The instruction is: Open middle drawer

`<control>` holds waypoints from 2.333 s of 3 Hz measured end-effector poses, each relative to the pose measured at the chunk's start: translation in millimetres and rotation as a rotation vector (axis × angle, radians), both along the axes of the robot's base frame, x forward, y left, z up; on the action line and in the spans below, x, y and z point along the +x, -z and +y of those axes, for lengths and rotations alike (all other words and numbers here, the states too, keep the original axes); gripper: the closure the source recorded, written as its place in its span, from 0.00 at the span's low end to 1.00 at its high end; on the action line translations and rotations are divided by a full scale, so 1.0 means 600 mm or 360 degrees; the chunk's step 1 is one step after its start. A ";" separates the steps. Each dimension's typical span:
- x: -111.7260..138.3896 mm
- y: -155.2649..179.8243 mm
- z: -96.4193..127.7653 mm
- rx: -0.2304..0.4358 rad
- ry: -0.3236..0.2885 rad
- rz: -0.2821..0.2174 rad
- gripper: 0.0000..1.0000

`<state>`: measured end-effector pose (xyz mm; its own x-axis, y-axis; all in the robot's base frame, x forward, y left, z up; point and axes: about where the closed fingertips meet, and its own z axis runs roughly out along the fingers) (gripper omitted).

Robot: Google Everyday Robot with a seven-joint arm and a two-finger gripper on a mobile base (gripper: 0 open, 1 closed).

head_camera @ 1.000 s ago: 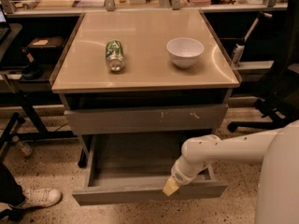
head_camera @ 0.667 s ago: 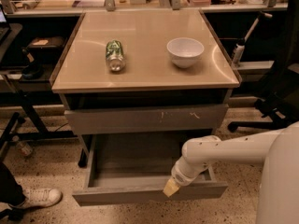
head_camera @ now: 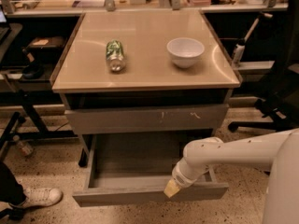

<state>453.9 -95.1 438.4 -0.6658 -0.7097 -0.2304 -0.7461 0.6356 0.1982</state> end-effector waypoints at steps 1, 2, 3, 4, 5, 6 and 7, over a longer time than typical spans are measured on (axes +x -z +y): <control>-0.010 -0.010 -0.003 0.0014 0.0047 -0.0019 1.00; -0.030 -0.011 -0.011 0.0010 0.0061 -0.0004 1.00; -0.030 -0.011 -0.011 0.0010 0.0061 -0.0004 1.00; -0.030 -0.015 -0.011 0.0010 0.0061 -0.0003 1.00; -0.043 -0.011 -0.019 -0.0002 0.0075 0.0032 1.00; -0.044 -0.013 -0.015 -0.0003 0.0076 0.0033 1.00; -0.058 -0.010 -0.020 -0.0009 0.0091 0.0063 1.00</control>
Offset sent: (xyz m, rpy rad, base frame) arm -0.1512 -0.0771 -0.0046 -0.0233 0.1134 -0.1542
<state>419.0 -107.4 444.4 -0.7140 -0.6713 -0.1989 -0.7000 0.6784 0.2232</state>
